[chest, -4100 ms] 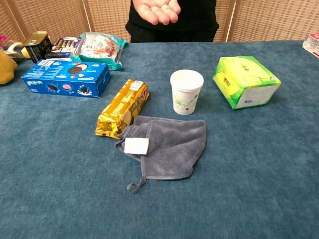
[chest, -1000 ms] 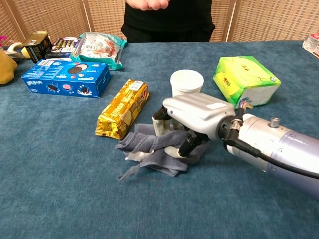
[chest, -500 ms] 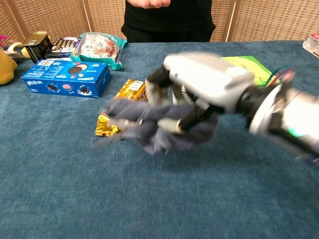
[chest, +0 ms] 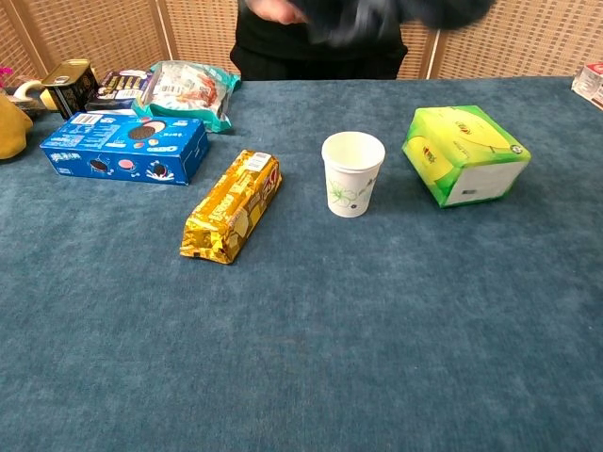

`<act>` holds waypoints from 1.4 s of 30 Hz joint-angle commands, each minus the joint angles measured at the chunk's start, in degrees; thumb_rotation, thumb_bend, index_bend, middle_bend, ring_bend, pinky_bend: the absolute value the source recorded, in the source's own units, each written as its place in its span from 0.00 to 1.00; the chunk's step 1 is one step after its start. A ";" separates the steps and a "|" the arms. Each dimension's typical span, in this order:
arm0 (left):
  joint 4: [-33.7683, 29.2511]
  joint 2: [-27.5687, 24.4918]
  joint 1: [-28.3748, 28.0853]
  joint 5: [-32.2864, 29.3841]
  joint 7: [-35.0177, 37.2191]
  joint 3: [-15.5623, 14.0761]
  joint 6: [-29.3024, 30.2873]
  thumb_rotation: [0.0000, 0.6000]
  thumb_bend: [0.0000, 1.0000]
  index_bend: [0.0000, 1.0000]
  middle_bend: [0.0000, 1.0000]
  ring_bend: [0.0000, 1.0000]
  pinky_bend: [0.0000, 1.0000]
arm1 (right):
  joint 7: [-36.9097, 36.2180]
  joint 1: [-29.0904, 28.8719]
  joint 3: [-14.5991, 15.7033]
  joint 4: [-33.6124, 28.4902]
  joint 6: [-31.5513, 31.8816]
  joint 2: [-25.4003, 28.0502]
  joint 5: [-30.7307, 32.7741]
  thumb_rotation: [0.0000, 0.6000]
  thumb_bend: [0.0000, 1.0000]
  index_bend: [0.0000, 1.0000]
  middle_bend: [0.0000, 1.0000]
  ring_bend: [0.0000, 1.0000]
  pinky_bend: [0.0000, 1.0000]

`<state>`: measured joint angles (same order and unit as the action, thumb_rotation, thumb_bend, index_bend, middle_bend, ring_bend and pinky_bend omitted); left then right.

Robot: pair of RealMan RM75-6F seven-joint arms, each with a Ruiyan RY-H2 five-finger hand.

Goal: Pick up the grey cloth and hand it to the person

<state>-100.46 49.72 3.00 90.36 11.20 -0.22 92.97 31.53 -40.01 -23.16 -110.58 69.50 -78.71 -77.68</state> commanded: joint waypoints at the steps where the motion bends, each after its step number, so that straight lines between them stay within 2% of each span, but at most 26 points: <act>1: -0.11 0.05 -0.08 0.05 -0.26 -0.04 -0.13 1.00 0.17 0.00 0.00 0.00 0.09 | 2.44 -2.25 -3.49 -1.29 -0.53 1.59 4.62 1.00 0.52 0.71 0.72 0.68 0.69; 7: -0.47 0.29 -0.27 -0.25 -1.23 -0.02 -0.60 1.00 0.17 0.00 0.00 0.00 0.09 | 6.29 -7.08 -7.05 -0.11 -1.33 0.32 12.37 1.00 0.52 0.71 0.72 0.68 0.69; 14: -0.69 0.39 -0.62 -0.63 -1.71 0.11 -1.23 1.00 0.17 0.00 0.00 0.00 0.09 | 8.85 -11.07 -7.54 1.76 0.04 -3.15 17.21 1.00 0.50 0.69 0.70 0.67 0.69; 16: -0.69 0.34 -0.57 -0.62 -1.57 0.13 -1.06 1.00 0.17 0.00 0.00 0.00 0.09 | 8.89 -11.80 -7.11 2.21 0.10 -4.35 19.16 1.00 0.43 0.54 0.57 0.59 0.67; 18: -0.57 0.24 -0.42 -0.63 -1.08 0.15 -0.76 1.00 0.17 0.00 0.00 0.00 0.09 | 9.24 -12.20 -7.20 0.55 -0.90 -3.94 23.46 1.00 0.28 0.25 0.29 0.37 0.55; 19: -0.50 0.19 -0.38 -0.68 -0.87 0.18 -0.69 1.00 0.17 0.00 0.00 0.00 0.09 | 9.59 -12.30 -7.22 -0.37 -1.11 -3.45 25.11 1.00 0.21 0.16 0.18 0.26 0.47; 21: -0.30 0.07 -0.37 -0.83 -0.30 0.24 -0.66 1.00 0.17 0.00 0.00 0.00 0.09 | 10.09 -12.23 -7.12 -2.19 -0.73 -2.17 26.99 1.00 0.13 0.09 0.08 0.15 0.36; 23: -0.20 -0.01 -0.41 -0.78 -0.06 0.22 -0.74 1.00 0.17 0.00 0.00 0.00 0.09 | 9.62 -12.02 -7.02 -3.35 -0.36 -1.17 27.28 1.00 0.11 0.07 0.04 0.12 0.31; 28: -0.12 -0.06 -0.27 -0.49 0.13 0.10 -0.46 1.00 0.17 0.00 0.00 0.00 0.09 | 7.15 -10.38 -5.99 -5.56 1.01 2.18 23.99 0.98 0.11 0.07 0.01 0.11 0.29; 32: -0.15 -0.05 -0.17 -0.47 0.13 0.09 -0.29 1.00 0.17 0.00 0.00 0.00 0.09 | 4.68 -7.79 -4.02 -7.27 2.11 5.21 19.40 0.99 0.11 0.07 0.01 0.11 0.29; 38: -0.38 0.15 -0.20 0.10 -0.83 -0.16 -0.35 1.00 0.17 0.00 0.00 0.00 0.09 | -2.83 0.53 2.67 -8.83 5.16 11.71 8.88 0.99 0.11 0.07 0.03 0.11 0.29; 42: -0.69 0.36 -0.20 0.33 -1.60 -0.26 -0.34 1.00 0.17 0.00 0.00 0.00 0.09 | -10.10 6.33 8.03 -4.82 7.37 15.36 0.89 0.99 0.11 0.08 0.05 0.11 0.28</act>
<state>-101.11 50.06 2.81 90.65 9.63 -0.46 92.63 26.24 -38.11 -19.28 -117.88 74.77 -66.58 -71.52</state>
